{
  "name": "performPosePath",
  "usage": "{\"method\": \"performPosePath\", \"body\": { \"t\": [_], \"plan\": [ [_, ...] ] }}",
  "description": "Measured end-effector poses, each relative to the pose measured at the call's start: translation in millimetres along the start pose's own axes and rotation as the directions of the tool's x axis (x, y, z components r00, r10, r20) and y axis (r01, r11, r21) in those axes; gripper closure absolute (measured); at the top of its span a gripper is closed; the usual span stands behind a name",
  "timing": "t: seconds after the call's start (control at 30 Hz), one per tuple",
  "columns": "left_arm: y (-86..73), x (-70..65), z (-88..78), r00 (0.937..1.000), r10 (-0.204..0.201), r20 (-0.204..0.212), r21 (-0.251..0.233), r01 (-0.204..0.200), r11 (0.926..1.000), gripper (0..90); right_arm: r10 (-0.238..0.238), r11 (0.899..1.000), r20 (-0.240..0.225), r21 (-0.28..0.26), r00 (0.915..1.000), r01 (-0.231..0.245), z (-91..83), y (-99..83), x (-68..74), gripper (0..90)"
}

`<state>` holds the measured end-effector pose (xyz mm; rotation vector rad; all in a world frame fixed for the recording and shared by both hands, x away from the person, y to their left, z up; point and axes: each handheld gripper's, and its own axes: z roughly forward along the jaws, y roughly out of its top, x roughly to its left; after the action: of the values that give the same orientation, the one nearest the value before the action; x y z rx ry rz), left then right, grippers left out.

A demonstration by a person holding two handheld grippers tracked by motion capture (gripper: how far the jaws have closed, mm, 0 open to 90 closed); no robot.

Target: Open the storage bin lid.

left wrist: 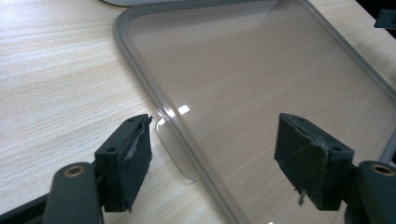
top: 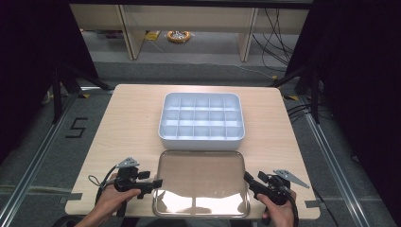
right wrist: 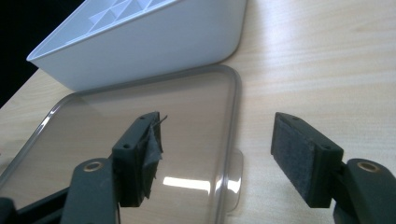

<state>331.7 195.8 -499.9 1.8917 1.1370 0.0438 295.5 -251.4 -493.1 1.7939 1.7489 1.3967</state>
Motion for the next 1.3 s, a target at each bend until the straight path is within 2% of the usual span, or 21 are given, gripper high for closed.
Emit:
{"method": "performPosePath", "body": {
  "t": [0.03, 0.07, 0.13, 0.17, 0.2, 0.23, 0.33, 0.37, 0.4, 0.5, 0.53, 0.67, 0.7, 0.83, 0.87, 0.9, 0.97, 1.0, 1.07, 1.17, 1.3],
  "plan": [
    [0.1, -0.9, -0.2, 1.0000, 0.004, 0.004, -0.010, -0.004, 0.9999, 25.1, -0.036, 0.999, 0.012, -0.011, 0.9993, 0.037, -0.1, -0.1, -0.8, 32.7],
    [0.3, -1.2, -1.2, 0.9999, 0.016, 0.006, -0.006, -0.016, 0.9999, 24.2, 0.031, 0.999, 0.006, 0.013, 0.9995, -0.031, -3.7, -0.7, 6.7, 32.1],
    [0.0, -2.9, -0.9, 0.9986, 0.025, 0.047, -0.023, -0.024, 0.9994, 23.0, 0.000, 1.000, 0.005, 0.018, 1.0000, 0.000, -6.2, -1.6, 9.6, 30.8],
    [0.0, -3.2, -1.5, 0.9978, 0.031, 0.058, -0.023, -0.030, 0.9993, 22.6, -0.083, 0.997, -0.009, 0.000, 0.9965, 0.083, -5.3, -1.2, 5.5, 30.4],
    [-0.2, -3.6, -2.0, 0.9974, 0.038, 0.061, -0.028, -0.036, 0.9989, 22.3, -0.069, 0.998, 0.007, -0.003, 0.9976, 0.069, -5.2, -2.7, 9.3, 29.9],
    [-0.5, -4.3, -2.3, 0.9973, 0.046, 0.058, -0.036, -0.044, 0.9984, 22.0, -0.122, 0.992, -0.008, -0.007, 0.9925, 0.122, -5.2, -1.8, 6.4, 29.3],
    [-1.1, -3.7, -4.6, 0.9960, 0.064, 0.062, -0.035, -0.062, 0.9974, 21.6, -0.099, 0.995, -0.013, 0.015, 0.9950, 0.099, -6.3, -4.3, 14.1, 27.8],
    [-1.5, -3.5, -4.6, 0.9955, 0.063, 0.071, -0.043, -0.060, 0.9973, 21.5, -0.168, 0.986, -0.012, 0.016, 0.9858, 0.168, -5.8, -3.7, 10.7, 27.7],
    [-2.5, -4.1, -7.4, 0.9981, 0.049, 0.038, -0.028, -0.048, 0.9984, 21.4, -0.168, 0.986, -0.020, 0.012, 0.9856, 0.168, -5.2, -4.5, 11.1, 27.6],
    [-4.8, -4.2, -9.5, 0.9982, 0.045, 0.038, -0.031, -0.044, 0.9986, 21.3, -0.118, 0.993, -0.013, 0.023, 0.9929, 0.118, -9.1, -7.2, 15.9, 26.9],
    [-5.4, -3.8, -10.5, 0.9978, 0.053, 0.040, -0.026, -0.052, 0.9983, 21.3, -0.172, 0.985, -0.013, 0.009, 0.9850, 0.172, -9.5, -6.9, 11.5, 26.8],
    [-9.9, -5.2, -12.8, 0.9981, 0.047, 0.040, -0.028, -0.046, 0.9985, 21.3, -0.119, 0.992, -0.005, 0.035, 0.9929, 0.119, -17.2, -12.1, 15.0, 26.1],
    [-10.6, -5.1, -14.1, 0.9978, 0.053, 0.041, -0.020, -0.052, 0.9984, 21.3, -0.182, 0.983, 0.005, 0.034, 0.9834, 0.181, -18.8, -11.6, 11.4, 26.0],
    [-15.4, -6.4, -16.1, 0.9980, 0.047, 0.041, -0.036, -0.046, 0.9983, 21.4, -0.180, 0.983, -0.015, 0.016, 0.9835, 0.181, -23.8, -16.6, 11.9, 25.8],
    [-16.9, -6.9, -17.1, 0.9979, 0.051, 0.040, -0.037, -0.049, 0.9981, 21.5, -0.129, 0.990, 0.016, 0.052, 0.9916, 0.128, -28.6, -18.8, 17.1, 25.7],
    [-17.5, -6.6, -17.8, 0.9973, 0.060, 0.044, -0.034, -0.058, 0.9977, 21.7, -0.201, 0.979, 0.001, 0.019, 0.9796, 0.201, -26.9, -19.3, 11.5, 25.6],
    [-20.9, -7.9, -19.3, 0.9971, 0.060, 0.046, -0.036, -0.059, 0.9976, 21.9, -0.170, 0.985, 0.008, 0.033, 0.9854, 0.170, -30.3, -22.5, 14.0, 25.5],
    [-22.0, -8.4, -20.1, 0.9971, 0.060, 0.047, -0.032, -0.059, 0.9977, 21.9, -0.204, 0.978, 0.017, 0.037, 0.9787, 0.204, -30.8, -22.4, 11.6, 25.5],
    [-24.5, -9.4, -21.5, 0.9969, 0.062, 0.048, -0.035, -0.060, 0.9976, 21.9, -0.138, 0.989, 0.005, 0.048, 0.9904, 0.138, -33.6, -25.3, 15.4, 25.5],
    [-26.5, -10.9, -24.0, 0.9974, 0.058, 0.042, -0.033, -0.057, 0.9979, 22.0, -0.201, 0.979, 0.005, 0.039, 0.9797, 0.200, -34.8, -26.3, 9.3, 25.6],
    [-28.5, -12.7, -25.9, 0.9972, 0.060, 0.043, -0.035, -0.059, 0.9977, 22.1, -0.191, 0.980, -0.017, 0.048, 0.9814, 0.192, -38.9, -29.4, 9.2, 25.6]
  ]
}}
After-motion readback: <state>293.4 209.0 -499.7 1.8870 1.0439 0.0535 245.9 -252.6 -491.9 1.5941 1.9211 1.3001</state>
